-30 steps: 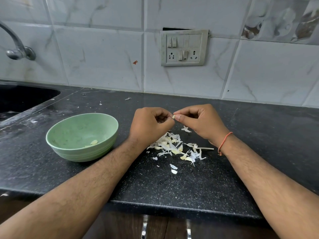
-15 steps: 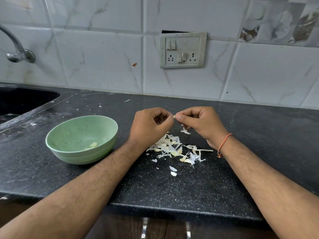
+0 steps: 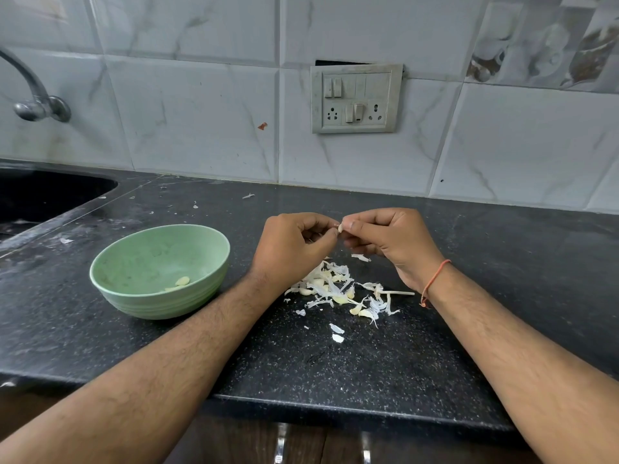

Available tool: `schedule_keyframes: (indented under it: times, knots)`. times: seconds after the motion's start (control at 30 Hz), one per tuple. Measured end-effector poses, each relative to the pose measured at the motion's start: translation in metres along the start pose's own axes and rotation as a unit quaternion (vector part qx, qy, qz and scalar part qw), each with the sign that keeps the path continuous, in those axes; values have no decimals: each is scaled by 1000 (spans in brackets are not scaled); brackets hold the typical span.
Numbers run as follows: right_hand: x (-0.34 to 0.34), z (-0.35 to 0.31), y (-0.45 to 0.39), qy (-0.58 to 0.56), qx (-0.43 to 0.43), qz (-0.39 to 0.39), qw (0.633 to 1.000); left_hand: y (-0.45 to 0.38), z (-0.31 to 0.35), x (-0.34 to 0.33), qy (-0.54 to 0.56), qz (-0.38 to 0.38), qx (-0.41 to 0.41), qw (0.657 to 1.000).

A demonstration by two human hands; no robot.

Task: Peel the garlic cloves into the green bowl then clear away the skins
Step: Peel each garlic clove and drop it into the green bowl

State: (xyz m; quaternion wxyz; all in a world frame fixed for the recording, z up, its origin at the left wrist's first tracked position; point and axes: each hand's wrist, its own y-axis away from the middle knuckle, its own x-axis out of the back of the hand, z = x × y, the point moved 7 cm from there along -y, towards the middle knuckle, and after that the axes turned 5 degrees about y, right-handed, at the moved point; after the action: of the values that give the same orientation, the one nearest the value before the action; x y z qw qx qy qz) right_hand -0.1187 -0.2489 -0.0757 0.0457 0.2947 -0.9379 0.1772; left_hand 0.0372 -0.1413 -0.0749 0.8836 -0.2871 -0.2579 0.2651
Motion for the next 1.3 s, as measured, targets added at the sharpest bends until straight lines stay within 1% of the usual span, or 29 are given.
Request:
schedule_keyframes:
  times: [0.2, 0.33, 0.47, 0.57, 0.9, 1.3]
  knots:
    - [0, -4, 1, -1, 7, -4, 1000, 2, 1, -1, 13, -8, 1, 1000]
    - [3, -10, 0, 102, 65, 5, 993, 2, 1, -2, 5, -18, 5, 1000]
    - [6, -20, 2, 219, 118, -4, 969, 3, 4, -3, -10, -26, 4, 1000]
    - [7, -24, 4, 265, 136, -13, 954, 5, 7, -4, -6, -39, 8, 999]
    - [8, -24, 3, 272, 135, -48, 952, 6, 5, -5, 2, -64, 21, 998]
    - [6, -25, 6, 257, 132, -50, 956, 6, 5, -5, 3, -64, 13, 998]
